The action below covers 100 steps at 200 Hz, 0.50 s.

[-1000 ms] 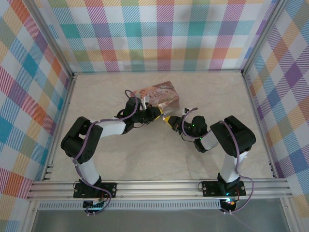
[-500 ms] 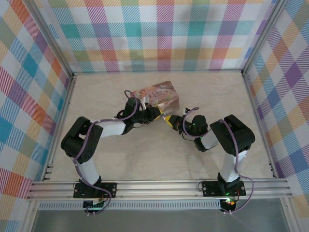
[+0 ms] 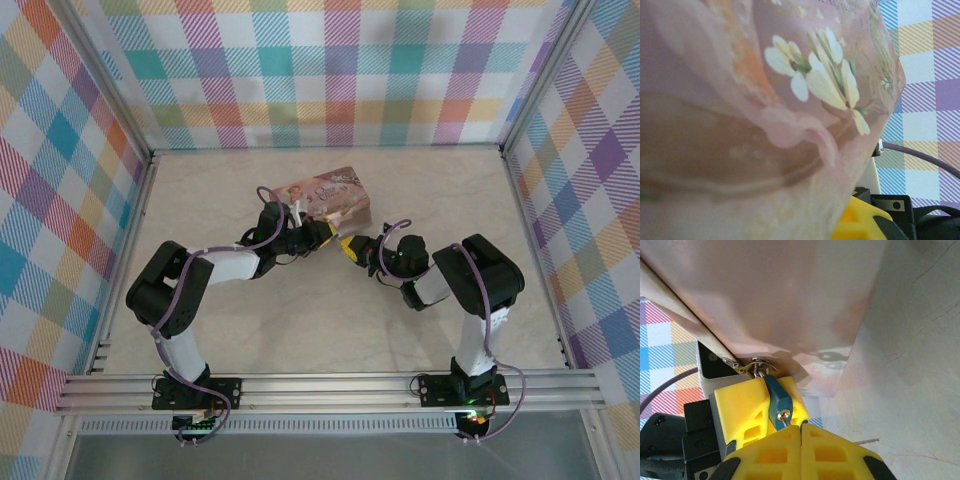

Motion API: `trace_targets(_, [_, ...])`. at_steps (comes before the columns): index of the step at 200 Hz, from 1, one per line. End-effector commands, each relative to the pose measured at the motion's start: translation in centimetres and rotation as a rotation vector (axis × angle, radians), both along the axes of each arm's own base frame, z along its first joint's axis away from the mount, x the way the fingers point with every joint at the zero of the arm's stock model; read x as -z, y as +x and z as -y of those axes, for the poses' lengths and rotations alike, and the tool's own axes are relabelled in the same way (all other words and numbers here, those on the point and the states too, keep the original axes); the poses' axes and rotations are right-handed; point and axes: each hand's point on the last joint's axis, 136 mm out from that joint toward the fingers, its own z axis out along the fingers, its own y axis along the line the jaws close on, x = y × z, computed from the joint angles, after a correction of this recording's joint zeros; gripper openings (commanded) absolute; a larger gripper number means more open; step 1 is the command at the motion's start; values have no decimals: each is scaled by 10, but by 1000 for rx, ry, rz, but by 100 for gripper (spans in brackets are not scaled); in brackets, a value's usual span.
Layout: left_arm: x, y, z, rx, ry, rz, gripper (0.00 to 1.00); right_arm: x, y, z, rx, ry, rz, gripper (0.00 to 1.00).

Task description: Unlock a padlock with a key

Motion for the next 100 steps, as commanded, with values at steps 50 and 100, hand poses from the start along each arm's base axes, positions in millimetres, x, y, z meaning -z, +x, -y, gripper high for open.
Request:
trace_targets(50, [-13, -22, 21, 124, -76, 3, 8, -20, 13, -4, 18, 54, 37, 0])
trace_targets(100, [-7, -33, 34, 175, -74, -13, 7, -26, 22, -13, 22, 58, 52, 0])
